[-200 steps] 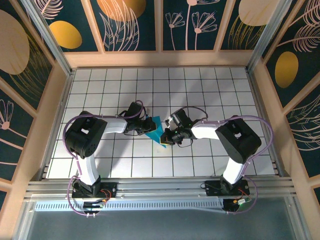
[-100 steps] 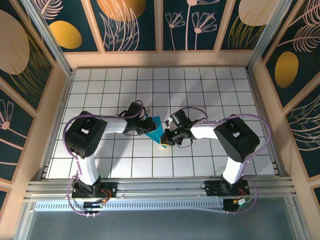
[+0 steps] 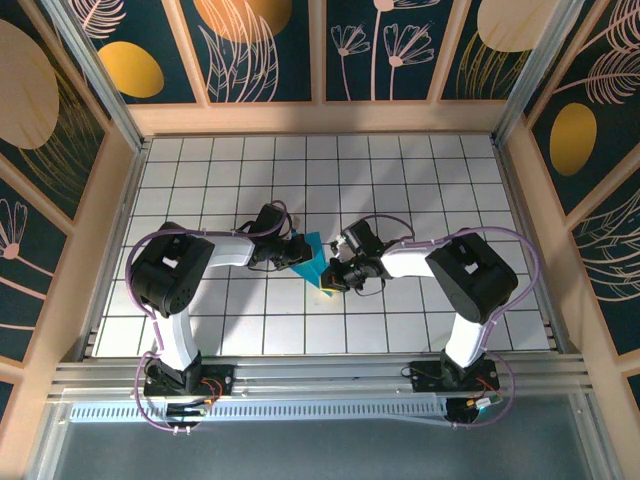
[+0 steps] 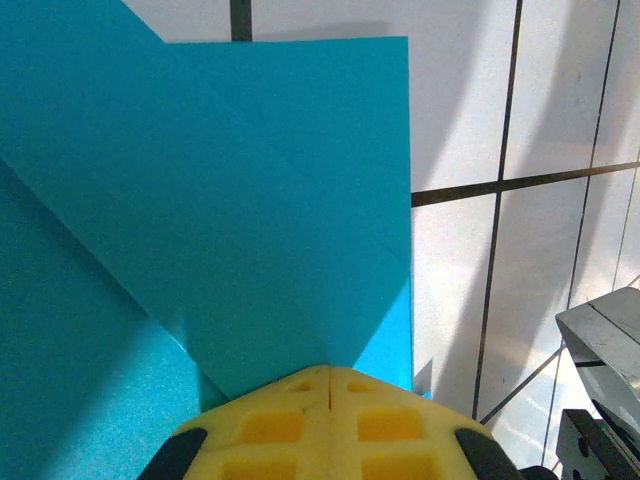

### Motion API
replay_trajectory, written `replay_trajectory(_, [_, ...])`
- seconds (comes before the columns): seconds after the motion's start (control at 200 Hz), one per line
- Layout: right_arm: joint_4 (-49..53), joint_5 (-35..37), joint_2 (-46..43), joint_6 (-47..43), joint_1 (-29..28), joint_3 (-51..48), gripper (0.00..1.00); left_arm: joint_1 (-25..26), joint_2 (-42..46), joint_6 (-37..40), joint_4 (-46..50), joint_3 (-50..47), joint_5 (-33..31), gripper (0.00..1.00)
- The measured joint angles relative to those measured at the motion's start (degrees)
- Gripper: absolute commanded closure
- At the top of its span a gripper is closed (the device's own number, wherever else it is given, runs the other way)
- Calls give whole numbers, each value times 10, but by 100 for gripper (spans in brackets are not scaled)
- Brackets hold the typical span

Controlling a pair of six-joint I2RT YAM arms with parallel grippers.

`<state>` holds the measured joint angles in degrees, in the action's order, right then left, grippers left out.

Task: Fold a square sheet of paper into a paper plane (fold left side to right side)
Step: Fourth fold the wing at the center of the table.

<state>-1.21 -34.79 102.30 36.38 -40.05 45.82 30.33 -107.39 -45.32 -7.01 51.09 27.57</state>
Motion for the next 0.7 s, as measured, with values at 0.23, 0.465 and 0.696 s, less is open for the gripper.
replay_trajectory(0.23, [-29,0,-10,0,2,-24,100,1,0,0,6,3,-2,100])
replay_trajectory(0.465, [-45,0,-28,0,3,-53,100,3,0,0,10,4,0,100])
replay_trajectory(0.696, [-63,0,-48,2,4,-83,100,6,-2,0,17,7,5,100])
